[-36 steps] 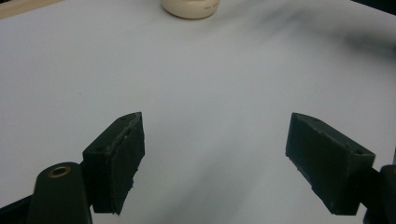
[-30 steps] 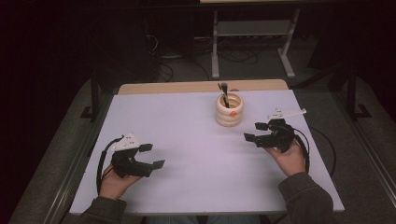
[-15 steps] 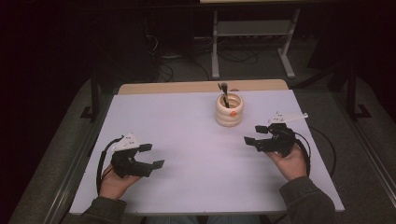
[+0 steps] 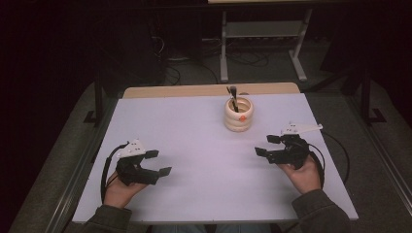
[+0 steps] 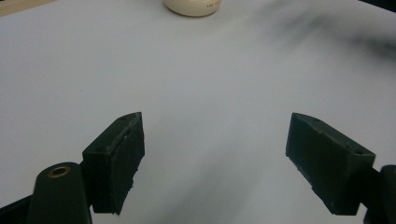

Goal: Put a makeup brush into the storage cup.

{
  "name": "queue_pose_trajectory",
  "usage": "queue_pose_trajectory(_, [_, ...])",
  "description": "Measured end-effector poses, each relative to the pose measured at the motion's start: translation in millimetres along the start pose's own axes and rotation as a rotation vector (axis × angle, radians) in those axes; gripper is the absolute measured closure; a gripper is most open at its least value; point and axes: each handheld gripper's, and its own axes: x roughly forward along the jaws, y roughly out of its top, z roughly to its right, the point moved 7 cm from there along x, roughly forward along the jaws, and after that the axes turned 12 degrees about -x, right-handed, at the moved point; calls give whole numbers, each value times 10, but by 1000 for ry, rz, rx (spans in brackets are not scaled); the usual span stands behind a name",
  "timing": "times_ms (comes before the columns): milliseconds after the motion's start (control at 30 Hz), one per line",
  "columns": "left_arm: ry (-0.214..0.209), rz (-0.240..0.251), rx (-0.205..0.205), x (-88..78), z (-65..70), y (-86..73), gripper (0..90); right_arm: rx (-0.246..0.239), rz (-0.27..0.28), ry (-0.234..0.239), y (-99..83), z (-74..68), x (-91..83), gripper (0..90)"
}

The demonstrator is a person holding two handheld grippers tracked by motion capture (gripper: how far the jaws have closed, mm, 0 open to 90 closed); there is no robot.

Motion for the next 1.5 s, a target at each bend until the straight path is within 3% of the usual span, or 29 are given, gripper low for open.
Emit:
queue_pose_trajectory(233, [-4, -1, -6, 10, 10, -8, 192, -11, 4, -3, -38, -48, -14, 275])
queue_pose_trajectory(833, [-8, -8, 0, 20, 11, -35, 192, 17, 31, -3, -191, -121, -100, 270])
queue_pose_trajectory(1133, [-10, -30, 2, 42, 18, -69, 192, 46, 34, -9, -303, -120, -137, 270])
queue_pose_trajectory(1500, [-9, -48, 1, 69, 8, -128, 193, 44, 42, -4, -346, -158, -158, 267])
